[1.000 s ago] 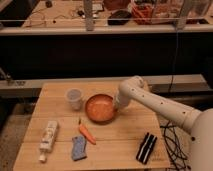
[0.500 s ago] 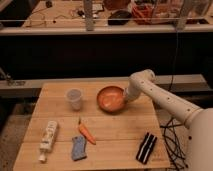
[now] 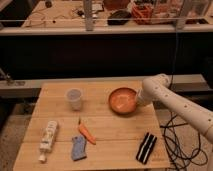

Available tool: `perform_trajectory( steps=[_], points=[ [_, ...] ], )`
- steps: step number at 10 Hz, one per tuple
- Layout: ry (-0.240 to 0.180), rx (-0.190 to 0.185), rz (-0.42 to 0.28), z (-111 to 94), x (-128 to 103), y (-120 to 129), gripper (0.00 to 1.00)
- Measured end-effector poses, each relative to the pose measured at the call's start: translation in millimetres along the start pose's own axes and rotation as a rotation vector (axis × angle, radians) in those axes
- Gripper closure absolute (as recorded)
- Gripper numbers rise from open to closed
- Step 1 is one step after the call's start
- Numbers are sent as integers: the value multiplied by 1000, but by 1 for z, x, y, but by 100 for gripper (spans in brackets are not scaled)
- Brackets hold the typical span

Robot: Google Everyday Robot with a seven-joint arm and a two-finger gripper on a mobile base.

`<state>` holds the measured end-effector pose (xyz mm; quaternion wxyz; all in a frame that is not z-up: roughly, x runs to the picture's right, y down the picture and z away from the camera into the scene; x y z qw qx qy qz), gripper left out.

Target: Drag the ceramic bowl in a circle

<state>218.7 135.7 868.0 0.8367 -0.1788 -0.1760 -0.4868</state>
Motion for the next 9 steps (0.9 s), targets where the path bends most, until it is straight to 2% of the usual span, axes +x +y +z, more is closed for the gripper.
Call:
perform_trajectory(
  steps=[2, 3, 4, 5, 6, 8, 9],
  points=[
    [-7, -5, -22, -9, -36, 2, 100],
    [-10, 0, -49, -12, -55, -12, 100],
    [-10, 3, -68, -14, -65, -24, 100],
    [-10, 5, -92, -13, -72, -39, 100],
    [-18, 9, -129, -10, -78, -67, 100],
    [-42, -3, -178, 2, -76, -114, 100],
    [-52, -11, -195, 13, -68, -135, 100]
  ],
)
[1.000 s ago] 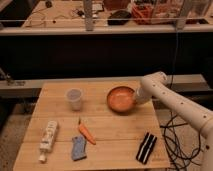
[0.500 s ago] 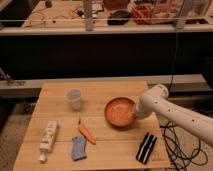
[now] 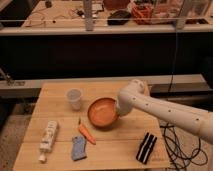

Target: Drag the ceramic bowl in a circle

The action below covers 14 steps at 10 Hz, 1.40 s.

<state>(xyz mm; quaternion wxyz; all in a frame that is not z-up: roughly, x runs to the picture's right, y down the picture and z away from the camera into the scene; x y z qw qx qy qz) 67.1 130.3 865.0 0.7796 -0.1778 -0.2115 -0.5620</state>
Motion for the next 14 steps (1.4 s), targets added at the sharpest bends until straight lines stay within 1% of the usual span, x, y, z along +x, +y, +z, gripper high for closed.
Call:
perform_trajectory(
  steps=[1, 2, 3, 4, 5, 6, 8, 9, 10, 12, 13, 14],
  points=[
    [-7, -11, -2, 10, 15, -11, 100],
    [-3, -16, 3, 18, 37, -21, 100],
    [-1, -30, 16, 22, 61, -25, 100],
    [3, -39, 33, 24, 80, -24, 100],
    [8, -48, 52, 23, 94, -17, 100],
    [16, -59, 87, 18, 111, 0, 100],
    [30, -84, 148, 8, 131, 42, 100],
    [34, -97, 175, 4, 135, 62, 100],
    [38, -115, 212, -2, 138, 92, 100],
    [42, -138, 262, -14, 126, 140, 100],
    [47, -138, 276, -21, 116, 162, 100],
    [54, -131, 280, -25, 108, 171, 100]
  ],
)
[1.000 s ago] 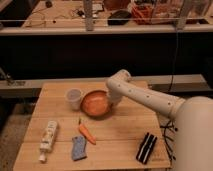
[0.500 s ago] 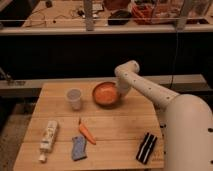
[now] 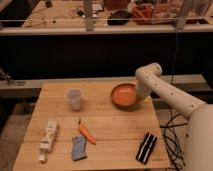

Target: Drag the ceramic bowl in a circle

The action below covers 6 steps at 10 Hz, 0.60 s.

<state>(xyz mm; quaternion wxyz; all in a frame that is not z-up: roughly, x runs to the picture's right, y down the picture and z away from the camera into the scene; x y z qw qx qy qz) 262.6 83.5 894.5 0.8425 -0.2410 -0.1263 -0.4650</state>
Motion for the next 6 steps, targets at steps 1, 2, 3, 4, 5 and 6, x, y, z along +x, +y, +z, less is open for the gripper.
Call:
perform_trajectory(
  steps=[1, 2, 3, 4, 5, 6],
  points=[
    [1, 7, 2, -2, -7, 4, 100],
    [6, 14, 10, -6, -25, 14, 100],
    [8, 12, 8, -8, -33, 16, 100],
    [4, 20, -3, -10, -54, 11, 100],
    [0, 22, -24, -11, -79, 1, 100],
    [-6, 27, -44, -11, -98, -11, 100]
  ],
)
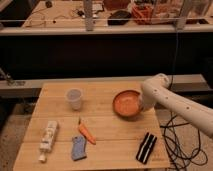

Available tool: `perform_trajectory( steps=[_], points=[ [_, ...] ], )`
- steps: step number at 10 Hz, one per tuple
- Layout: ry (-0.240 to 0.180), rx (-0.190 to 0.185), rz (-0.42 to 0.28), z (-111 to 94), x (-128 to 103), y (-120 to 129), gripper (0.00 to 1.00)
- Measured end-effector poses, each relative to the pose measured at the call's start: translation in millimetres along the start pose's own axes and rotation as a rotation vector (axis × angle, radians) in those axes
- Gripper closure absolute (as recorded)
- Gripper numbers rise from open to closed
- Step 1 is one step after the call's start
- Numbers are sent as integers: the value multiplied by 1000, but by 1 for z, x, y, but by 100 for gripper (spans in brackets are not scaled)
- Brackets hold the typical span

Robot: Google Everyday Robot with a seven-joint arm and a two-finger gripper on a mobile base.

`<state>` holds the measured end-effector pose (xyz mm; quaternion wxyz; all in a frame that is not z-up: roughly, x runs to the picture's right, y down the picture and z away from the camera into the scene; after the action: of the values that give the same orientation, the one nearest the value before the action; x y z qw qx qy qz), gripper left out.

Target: Drag the ceramic bowl in a circle

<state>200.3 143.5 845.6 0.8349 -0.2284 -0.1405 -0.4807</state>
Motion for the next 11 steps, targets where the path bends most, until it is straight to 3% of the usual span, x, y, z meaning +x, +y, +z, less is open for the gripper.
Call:
perform_trajectory(
  steps=[3, 5, 8, 9, 11],
  points=[
    [-26, 37, -93, 4, -54, -61, 100],
    [-38, 84, -125, 5, -58, -91, 100],
    [-64, 168, -128, 8, -17, -123, 100],
    [-74, 199, -118, 11, 15, -132, 100],
    [-77, 207, -98, 16, 54, -135, 100]
  ],
)
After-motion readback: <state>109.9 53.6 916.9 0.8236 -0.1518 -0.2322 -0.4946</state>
